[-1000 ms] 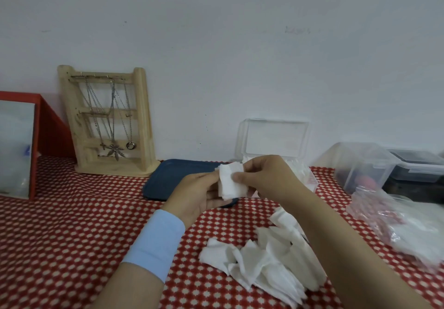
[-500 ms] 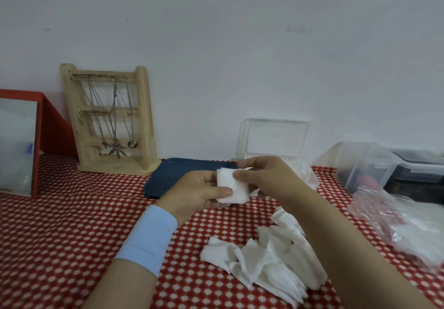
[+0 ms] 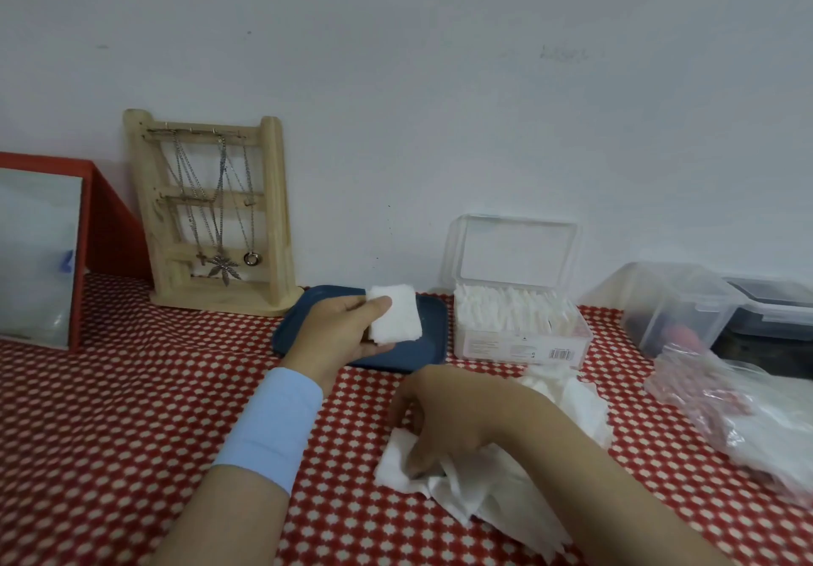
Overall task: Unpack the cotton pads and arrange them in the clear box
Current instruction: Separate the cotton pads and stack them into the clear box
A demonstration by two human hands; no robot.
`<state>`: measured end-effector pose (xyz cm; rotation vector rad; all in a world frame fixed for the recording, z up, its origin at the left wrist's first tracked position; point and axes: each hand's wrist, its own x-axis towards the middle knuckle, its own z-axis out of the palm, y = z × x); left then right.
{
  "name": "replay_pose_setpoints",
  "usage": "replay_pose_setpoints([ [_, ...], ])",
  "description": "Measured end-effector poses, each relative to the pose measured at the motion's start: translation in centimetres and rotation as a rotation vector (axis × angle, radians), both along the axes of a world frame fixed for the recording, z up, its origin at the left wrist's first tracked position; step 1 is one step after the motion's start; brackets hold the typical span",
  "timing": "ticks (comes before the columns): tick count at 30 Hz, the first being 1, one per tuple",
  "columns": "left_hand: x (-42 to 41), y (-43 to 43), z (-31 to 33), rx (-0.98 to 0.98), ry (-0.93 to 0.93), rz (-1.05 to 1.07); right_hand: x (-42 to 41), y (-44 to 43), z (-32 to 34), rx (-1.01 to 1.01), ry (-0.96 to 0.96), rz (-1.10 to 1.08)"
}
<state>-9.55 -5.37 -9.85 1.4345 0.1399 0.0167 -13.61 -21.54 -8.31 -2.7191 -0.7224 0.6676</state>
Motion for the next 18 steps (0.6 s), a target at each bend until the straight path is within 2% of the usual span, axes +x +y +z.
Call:
replay_pose_setpoints([
  [3,0.0,-0.1,0.0,0.015,-0.008,-0.007,0.0,-0.6,0.5,0.041,0.022,0.008],
  [5,0.0,0.0,-0.1,0.024,-0.012,-0.009,0.4,-1.3,1.1,0.141,-0.012,-0.015],
  [11,-0.1,-0.6,0.0,0.002,0.026,-0.032,2.0,-3.8,2.1,0.728,0.068,-0.373],
  [14,-0.4,-1.1,0.1,-0.077,0.055,-0.065,2.4,-4.4,2.1,0.848,0.08,-0.523],
  [18,-0.8,-1.8,0.3,-0.111,0.074,-0.082,2.7,-4.9,2.5,0.941,0.026,-0.59],
])
